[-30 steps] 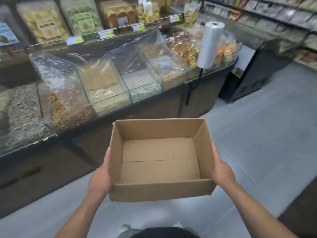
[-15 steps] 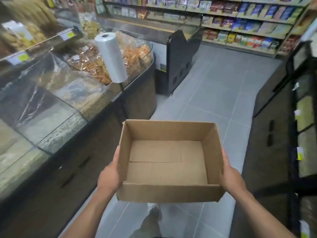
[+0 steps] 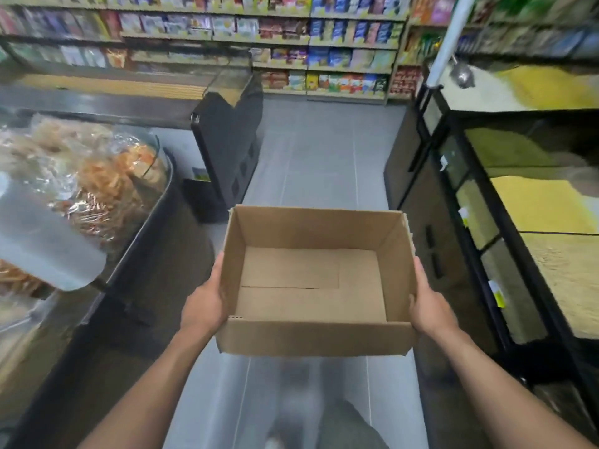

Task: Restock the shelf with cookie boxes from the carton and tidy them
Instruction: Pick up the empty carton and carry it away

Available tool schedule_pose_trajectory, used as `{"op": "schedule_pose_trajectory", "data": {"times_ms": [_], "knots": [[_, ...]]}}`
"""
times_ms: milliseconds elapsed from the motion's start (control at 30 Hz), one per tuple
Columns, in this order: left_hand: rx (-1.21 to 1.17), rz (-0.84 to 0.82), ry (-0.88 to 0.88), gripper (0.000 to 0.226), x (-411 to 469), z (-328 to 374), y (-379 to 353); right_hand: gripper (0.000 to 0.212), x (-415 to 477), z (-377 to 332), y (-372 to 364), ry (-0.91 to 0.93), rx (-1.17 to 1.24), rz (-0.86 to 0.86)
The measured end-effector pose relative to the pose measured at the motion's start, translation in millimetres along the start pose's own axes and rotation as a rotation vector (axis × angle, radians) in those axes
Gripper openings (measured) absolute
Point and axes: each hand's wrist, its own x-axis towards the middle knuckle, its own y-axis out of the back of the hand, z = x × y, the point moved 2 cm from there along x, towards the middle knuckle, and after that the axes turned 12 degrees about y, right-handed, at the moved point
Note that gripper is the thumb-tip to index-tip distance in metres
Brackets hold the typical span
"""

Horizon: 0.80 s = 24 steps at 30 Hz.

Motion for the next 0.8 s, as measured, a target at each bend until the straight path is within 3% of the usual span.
{"op": "schedule_pose_trajectory", "data": {"times_ms": [333,800], "knots": [[0.046,0.006,-0.105,0.078,209.2,158.4,1.0,0.093,231.0,3.9,51.1,-0.024,0.01,0.04],[-0.051,0.022,-0.014,0.072,459.8,334.7,20.6,0.096,567.0,-28.1,125.8,0.059,-0.009,-0.007]]}}
